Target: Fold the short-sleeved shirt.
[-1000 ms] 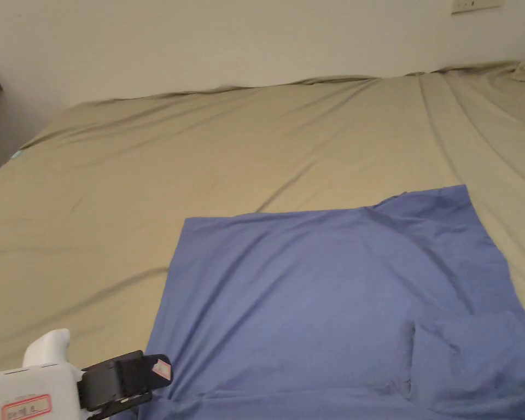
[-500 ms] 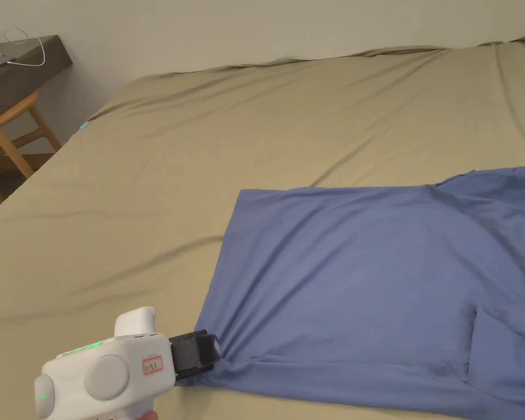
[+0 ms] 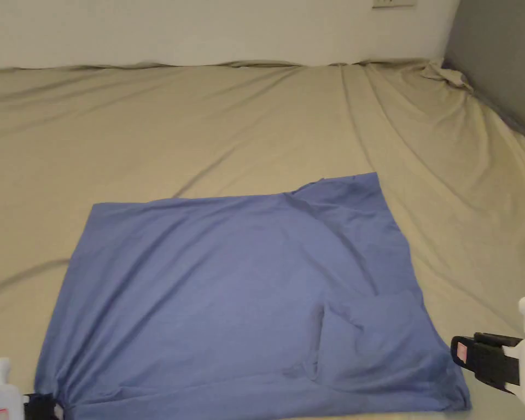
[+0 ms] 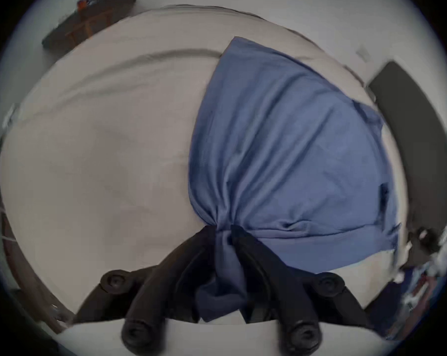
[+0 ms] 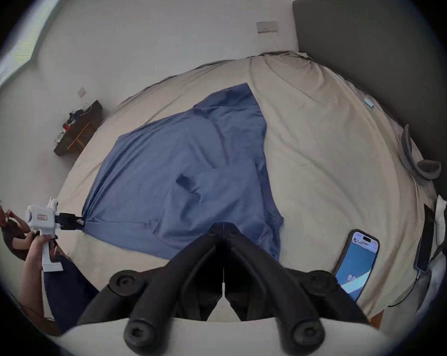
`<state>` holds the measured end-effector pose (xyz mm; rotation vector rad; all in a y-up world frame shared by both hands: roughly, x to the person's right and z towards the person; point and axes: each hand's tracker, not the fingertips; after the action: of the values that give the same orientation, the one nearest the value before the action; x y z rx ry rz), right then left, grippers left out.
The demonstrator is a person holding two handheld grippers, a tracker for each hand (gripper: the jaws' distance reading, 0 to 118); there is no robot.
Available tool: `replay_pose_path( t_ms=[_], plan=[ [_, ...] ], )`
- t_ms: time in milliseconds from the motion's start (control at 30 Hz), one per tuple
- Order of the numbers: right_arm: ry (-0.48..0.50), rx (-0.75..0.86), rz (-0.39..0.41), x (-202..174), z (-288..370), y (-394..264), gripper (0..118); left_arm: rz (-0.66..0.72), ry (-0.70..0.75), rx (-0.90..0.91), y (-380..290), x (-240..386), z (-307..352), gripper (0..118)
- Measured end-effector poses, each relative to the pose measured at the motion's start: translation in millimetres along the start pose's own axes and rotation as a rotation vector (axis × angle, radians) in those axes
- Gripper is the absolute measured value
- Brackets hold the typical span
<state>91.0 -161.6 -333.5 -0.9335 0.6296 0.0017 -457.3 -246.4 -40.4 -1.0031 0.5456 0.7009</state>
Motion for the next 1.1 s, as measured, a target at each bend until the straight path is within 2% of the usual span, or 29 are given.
replay_pose_path(
  t_ms=[33, 67, 100, 133, 167, 200, 233, 300, 333, 367, 400, 433, 500, 533, 600, 633, 667, 700, 733, 800, 900, 1000, 1100],
  plan=[
    [0.011, -0.003, -0.021, 5.4, -3.2, 1.5, 5, 0.069, -0.059, -0.001, -1.5, -1.5, 5.7, 10],
    [0.018, -0.039, -0.036, 10.5, -7.9, 3.9, 50, 0.115, -0.103, 0.007, -1.2, -6.4, 9.4, 10],
    [-0.006, -0.081, -0.039, 15.3, -13.2, 5.9, 106, 0.104, -0.116, 0.012, -0.3, -9.2, 13.9, 10],
    [-0.024, -0.102, -0.03, 24.4, -21.8, 4.9, 118, 0.105, -0.129, 0.019, -0.5, -8.4, 18.0, 10],
    [-0.048, -0.134, -0.016, 27.6, -29.6, 1.8, 118, 0.075, -0.108, 0.026, -4.9, 2.4, 27.8, 10],
    [-0.044, -0.074, -0.008, 28.7, -36.5, 0.4, 118, 0.032, -0.055, 0.06, -3.3, 2.2, 33.0, 10],
    [-0.046, -0.118, -0.002, 31.7, -44.5, -2.4, 118, 0.036, -0.063, 0.063, -4.6, 3.9, 36.0, 10],
    [-0.045, -0.2, -0.039, 39.2, -58.1, -7.6, 114, 0.058, -0.09, 0.055, 1.5, -1.3, 37.9, 10],
    [-0.037, -0.243, -0.058, 43.5, -68.7, -10.4, 107, 0.103, -0.156, 0.024, -1.4, 2.8, 35.6, 10],
    [-0.02, -0.282, -0.077, 45.7, -73.6, -13.0, 93, 0.104, -0.158, 0.023, -1.9, 4.9, 34.1, 10],
    [-0.021, -0.302, -0.09, 44.7, -70.6, -15.0, 87, 0.103, -0.149, 0.02, -2.5, 7.0, 32.0, 10],
    [-0.038, -0.309, -0.096, 46.4, -75.9, -17.9, 87, 0.103, -0.131, 0.012, 3.4, -1.0, 28.4, 10],
    [-0.107, -0.339, -0.09, 47.2, -85.1, -23.0, 53, 0.121, -0.146, 0.001, 2.7, 0.2, 25.0, 10],
    [-0.123, -0.34, -0.078, 45.2, -86.5, -24.8, 47, 0.129, -0.161, -0.003, 3.1, -2.1, 23.6, 10],
    [-0.098, -0.305, -0.084, 46.3, -81.0, -23.7, 42, 0.148, -0.159, -0.011, 3.5, -5.1, 22.3, 10],
    [-0.095, -0.3, -0.091, 47.9, -78.4, -21.6, 30, 0.151, -0.16, -0.013, 3.5, -5.1, 22.2, 10],
    [-0.076, -0.279, -0.094, 46.7, -76.4, -21.2, 9, 0.159, -0.162, -0.012, 3.4, -5.2, 22.5, 10],
    [-0.043, -0.242, -0.111, 47.3, -71.6, -19.9, 9, 0.179, -0.175, -0.007, 4.2, -8.1, 23.6, 10],
    [-0.049, -0.229, -0.124, 45.7, -65.3, -18.4, 8, 0.193, -0.191, -0.001, 4.9, -8.7, 25.4, 10],
    [-0.023, -0.2, -0.109, 36.6, -53.1, -9.8, 8, 0.24, -0.247, 0.014, 7.3, -7.6, 33.3, 10],
    [0.066, -0.12, -0.14, 25.8, -37.5, 15.0, 8, 0.271, -0.312, 0.042, 18.9, -6.2, 44.7, 10],
    [0.087, -0.035, -0.146, 18.8, -38.4, 52.1, 7, 0.312, -0.381, 0.074, 43.2, 0.1, 48.7, 10],
    [0.036, 0.004, -0.077, 9.5, -58.4, 90.1, 7, 0.302, -0.387, 0.096, 75.2, 7.3, 42.2, 10]
  ],
)
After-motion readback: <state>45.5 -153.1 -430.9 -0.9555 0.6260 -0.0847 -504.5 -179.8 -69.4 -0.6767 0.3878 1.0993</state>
